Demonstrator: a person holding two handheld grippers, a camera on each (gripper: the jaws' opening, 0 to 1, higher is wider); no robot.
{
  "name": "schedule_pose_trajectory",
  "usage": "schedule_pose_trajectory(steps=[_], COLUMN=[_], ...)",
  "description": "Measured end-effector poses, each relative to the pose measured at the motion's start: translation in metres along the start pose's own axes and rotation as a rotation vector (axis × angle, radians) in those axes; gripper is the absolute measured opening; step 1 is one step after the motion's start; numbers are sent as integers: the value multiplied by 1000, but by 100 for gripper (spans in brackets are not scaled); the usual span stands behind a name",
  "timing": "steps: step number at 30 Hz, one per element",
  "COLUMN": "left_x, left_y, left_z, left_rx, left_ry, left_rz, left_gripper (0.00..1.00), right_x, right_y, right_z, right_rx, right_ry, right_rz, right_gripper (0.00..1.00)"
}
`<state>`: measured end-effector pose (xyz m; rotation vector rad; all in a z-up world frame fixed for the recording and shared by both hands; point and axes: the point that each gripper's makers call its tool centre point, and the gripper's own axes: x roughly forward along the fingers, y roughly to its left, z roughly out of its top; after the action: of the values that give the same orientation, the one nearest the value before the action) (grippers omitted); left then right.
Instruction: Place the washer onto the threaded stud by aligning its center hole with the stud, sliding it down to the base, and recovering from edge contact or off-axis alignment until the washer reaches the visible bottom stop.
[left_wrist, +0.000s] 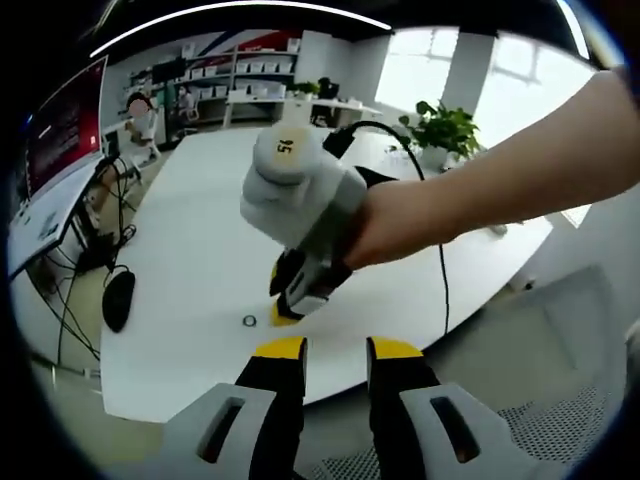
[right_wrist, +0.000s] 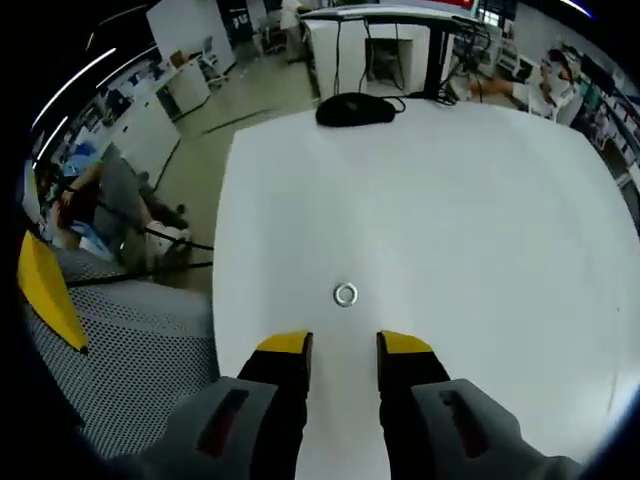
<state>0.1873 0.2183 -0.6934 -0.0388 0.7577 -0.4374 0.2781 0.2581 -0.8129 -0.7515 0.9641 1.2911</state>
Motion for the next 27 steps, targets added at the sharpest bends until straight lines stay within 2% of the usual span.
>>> schedule_pose_trajectory(steps=[8,10,15,20,22,23,27], left_x=[0,0,0,0,-1,0,0], left_y=[0,0,-1,-2,-1,-1,-2], left_z=[3,4,4,5,6,6,7], left_rx=[-6,-7,-8,-10,-14,-17,-16], left_ry=[-14,-21,-18,-26,-32,-33,-34], left_rz=[-6,-6,-10,-15,-12,-14,-16], left_gripper=[21,21,21,21,21,21,21], right_x=[22,24,30,35,35,36,36], right_y=[-2,-2,-1,1,5,4,4], right_z=[13,14,9,8,6,9,9], right_rx=[-56,-63,-147,-161,-182,-219,-241], right_ry=[26,34,68,79,82,69,84], right_rz=[14,21,34,47,53,46,49], right_gripper=[23,23,21,20,19,18,17])
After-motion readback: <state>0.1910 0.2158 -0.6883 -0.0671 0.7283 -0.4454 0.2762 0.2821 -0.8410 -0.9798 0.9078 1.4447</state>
